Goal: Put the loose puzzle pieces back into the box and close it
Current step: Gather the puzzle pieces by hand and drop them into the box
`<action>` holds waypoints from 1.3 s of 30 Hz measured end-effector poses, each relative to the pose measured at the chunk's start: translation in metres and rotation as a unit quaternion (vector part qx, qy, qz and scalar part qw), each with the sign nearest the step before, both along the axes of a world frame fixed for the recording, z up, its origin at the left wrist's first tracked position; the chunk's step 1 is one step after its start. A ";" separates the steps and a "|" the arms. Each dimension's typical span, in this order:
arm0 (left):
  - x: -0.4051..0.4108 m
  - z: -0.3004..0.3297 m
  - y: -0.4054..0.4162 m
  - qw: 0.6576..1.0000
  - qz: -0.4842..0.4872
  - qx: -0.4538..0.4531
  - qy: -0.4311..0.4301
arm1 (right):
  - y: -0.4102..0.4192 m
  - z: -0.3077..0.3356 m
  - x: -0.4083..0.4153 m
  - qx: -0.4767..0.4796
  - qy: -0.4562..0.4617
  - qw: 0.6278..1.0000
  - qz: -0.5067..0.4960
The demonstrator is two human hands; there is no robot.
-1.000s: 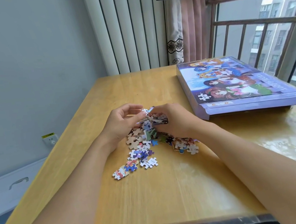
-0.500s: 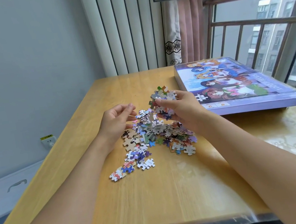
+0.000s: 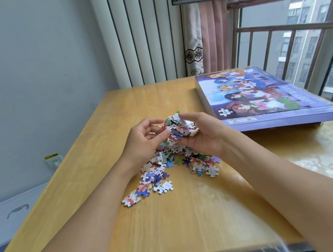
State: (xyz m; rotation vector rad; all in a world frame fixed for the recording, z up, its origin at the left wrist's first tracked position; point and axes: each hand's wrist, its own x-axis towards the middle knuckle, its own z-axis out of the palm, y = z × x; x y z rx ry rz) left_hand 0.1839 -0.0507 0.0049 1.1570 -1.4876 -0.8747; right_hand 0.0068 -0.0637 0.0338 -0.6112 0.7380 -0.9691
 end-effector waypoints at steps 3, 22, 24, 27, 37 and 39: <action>0.001 -0.001 0.000 1.000 -0.006 -0.005 0.001 | 0.000 -0.003 0.000 -0.021 0.034 0.999 -0.001; -0.003 0.001 0.007 0.982 0.020 -0.129 -0.137 | -0.003 -0.007 0.001 -0.022 0.078 0.997 -0.005; -0.003 0.001 0.008 0.979 0.021 -0.138 -0.145 | -0.004 -0.008 0.002 -0.025 0.074 0.997 -0.015; -0.002 0.000 0.006 0.978 0.024 -0.140 -0.150 | -0.005 -0.009 0.002 -0.031 0.091 0.995 -0.014; -0.004 0.002 0.007 0.979 0.015 -0.143 -0.145 | 0.001 -0.005 -0.002 -0.017 0.067 0.998 0.006; -0.004 0.002 0.007 0.981 0.003 -0.140 -0.136 | 0.002 -0.004 -0.003 -0.008 0.052 0.999 0.005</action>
